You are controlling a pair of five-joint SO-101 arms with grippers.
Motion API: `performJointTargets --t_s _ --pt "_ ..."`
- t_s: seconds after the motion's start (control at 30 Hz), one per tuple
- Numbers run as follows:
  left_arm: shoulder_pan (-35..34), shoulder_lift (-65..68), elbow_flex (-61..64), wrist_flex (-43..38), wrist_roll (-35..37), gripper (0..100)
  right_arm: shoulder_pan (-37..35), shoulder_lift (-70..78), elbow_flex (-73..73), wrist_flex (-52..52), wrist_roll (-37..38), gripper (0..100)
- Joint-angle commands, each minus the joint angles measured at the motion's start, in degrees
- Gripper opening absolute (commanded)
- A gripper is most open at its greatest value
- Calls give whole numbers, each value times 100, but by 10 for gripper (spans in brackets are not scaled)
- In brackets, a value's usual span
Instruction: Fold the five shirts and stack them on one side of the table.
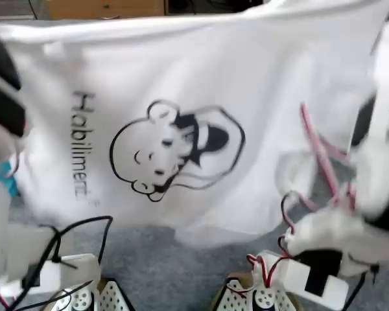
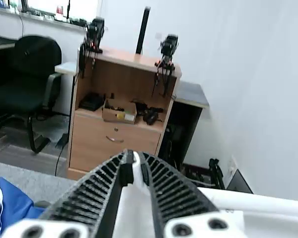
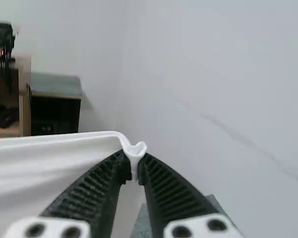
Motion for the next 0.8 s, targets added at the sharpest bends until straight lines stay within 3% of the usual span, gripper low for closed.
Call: performJointTargets --t_s 0.0,0.43,0.67,0.77 --pt "-141 -277 -18 9 -229 19 259 -66 31 -202 -53 2" --pt "-97 -207 158 53 -246 19 259 -233 -303 -123 185 3" --pt "185 -207 2576 53 26 19 251 -286 1156 -70 985 3" --pt "220 -251 3358 0 35 19 -321 -286 1279 -70 1371 3"
